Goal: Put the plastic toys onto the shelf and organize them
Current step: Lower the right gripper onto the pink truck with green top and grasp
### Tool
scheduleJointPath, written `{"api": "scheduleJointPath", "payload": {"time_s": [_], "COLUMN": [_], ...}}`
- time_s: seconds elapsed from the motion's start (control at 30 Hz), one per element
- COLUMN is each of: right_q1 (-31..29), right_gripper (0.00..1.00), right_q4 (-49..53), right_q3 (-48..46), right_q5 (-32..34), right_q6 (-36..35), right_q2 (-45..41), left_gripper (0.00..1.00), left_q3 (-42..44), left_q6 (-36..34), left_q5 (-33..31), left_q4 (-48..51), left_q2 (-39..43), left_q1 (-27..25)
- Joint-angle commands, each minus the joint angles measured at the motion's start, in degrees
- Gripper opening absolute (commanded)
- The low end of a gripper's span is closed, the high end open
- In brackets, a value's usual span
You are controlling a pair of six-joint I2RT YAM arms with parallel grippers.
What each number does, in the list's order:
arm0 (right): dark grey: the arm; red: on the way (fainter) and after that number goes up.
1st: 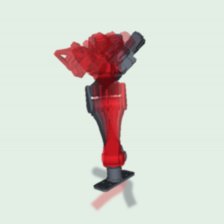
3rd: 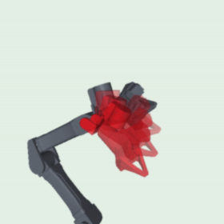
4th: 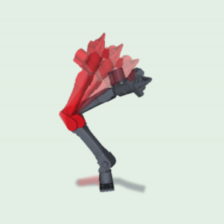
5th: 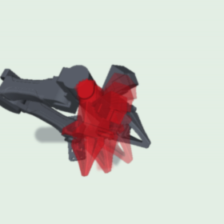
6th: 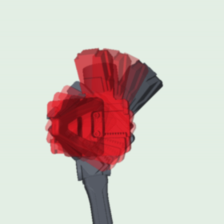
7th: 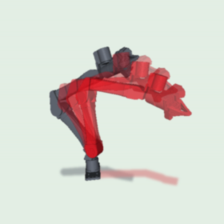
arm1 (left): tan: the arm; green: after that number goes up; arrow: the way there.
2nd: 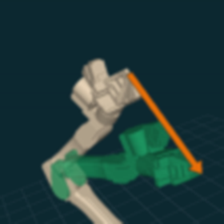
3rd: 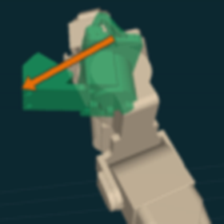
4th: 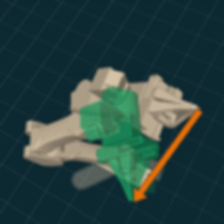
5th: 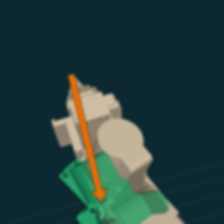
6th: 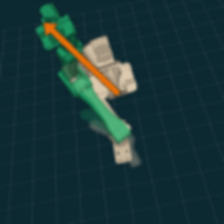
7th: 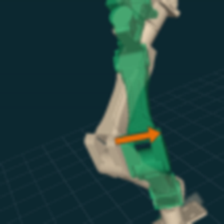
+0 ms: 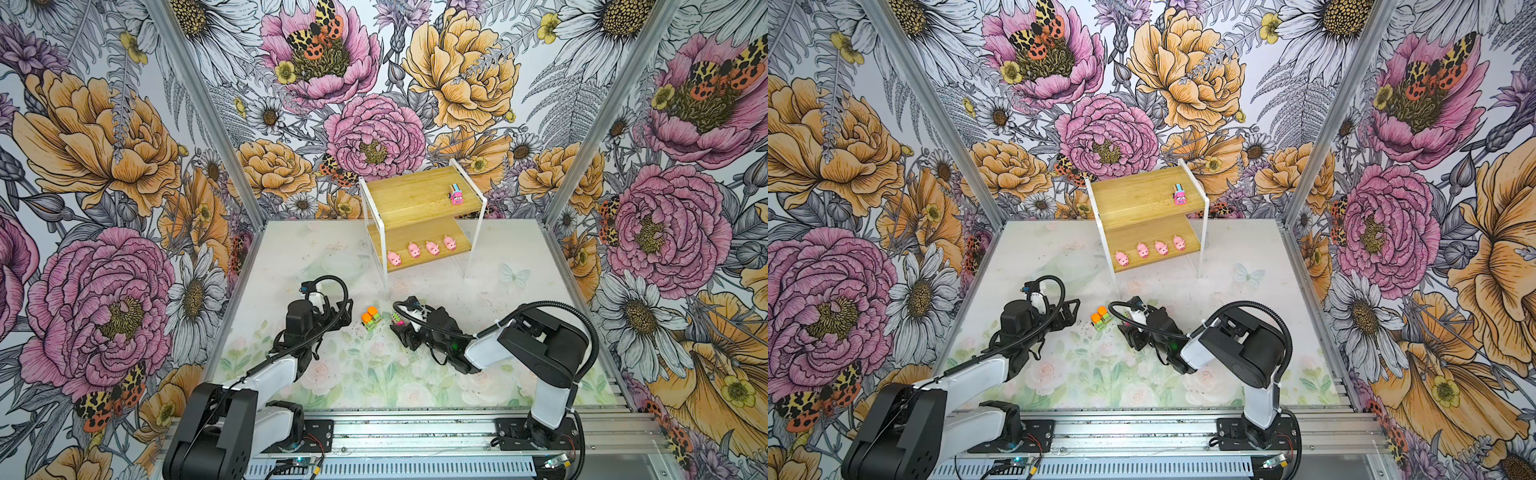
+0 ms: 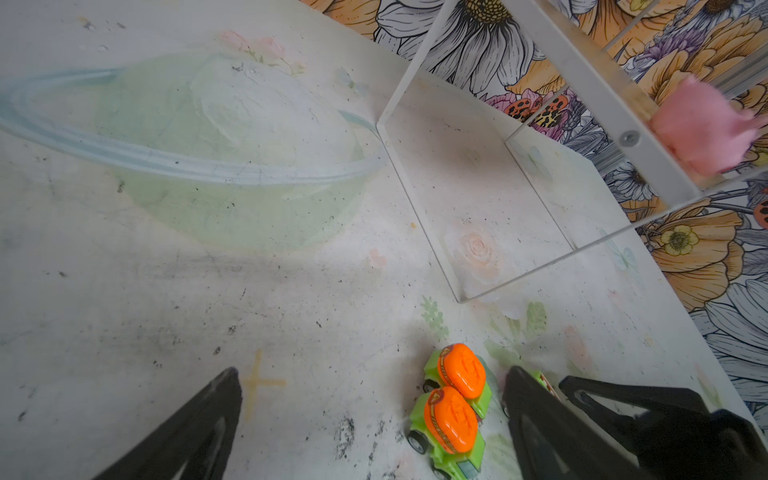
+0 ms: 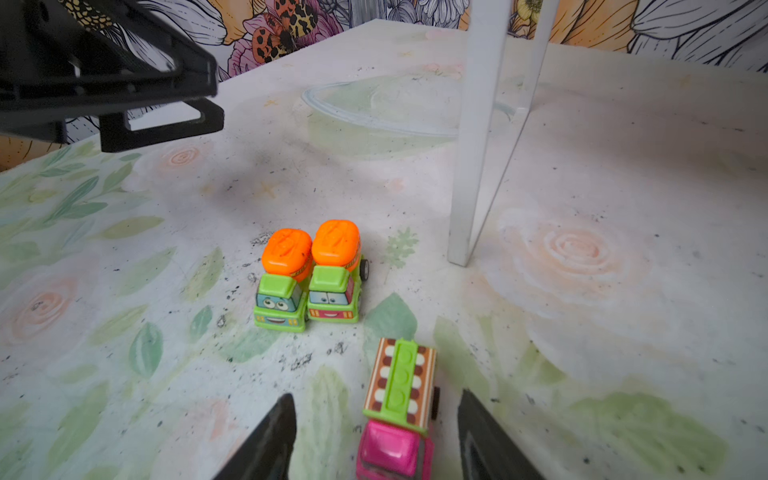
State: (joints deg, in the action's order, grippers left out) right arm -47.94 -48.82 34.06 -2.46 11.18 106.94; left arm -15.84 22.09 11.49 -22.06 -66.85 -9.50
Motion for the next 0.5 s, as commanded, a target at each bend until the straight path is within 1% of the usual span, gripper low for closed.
{"api": "scheduleJointPath", "payload": {"time_s": [0.0, 0.3, 0.47], "right_q1": [-0.15, -0.22, -0.16], "right_gripper": [0.60, 0.56, 0.49], "right_q4": [-1.55, -1.41, -0.79], "right_q3": [1.72, 3.11, 3.86], "right_q5": [0.96, 1.53, 2.16], "right_q6": [0.93, 1.04, 0.67], "right_q2": [1.85, 4.55, 5.20], "left_gripper": [0.99, 0.99, 0.99], "left_q3": [-1.04, -1.27, -1.39], "left_q6": [-1.08, -1.04, -0.99], "left_q5": [1.09, 0.99, 1.00], "left_q4": [-0.44, -0.19, -0.09], "left_q2": [-0.29, -0.68, -0.74], "left_q1": [0.62, 0.71, 0.71]}}
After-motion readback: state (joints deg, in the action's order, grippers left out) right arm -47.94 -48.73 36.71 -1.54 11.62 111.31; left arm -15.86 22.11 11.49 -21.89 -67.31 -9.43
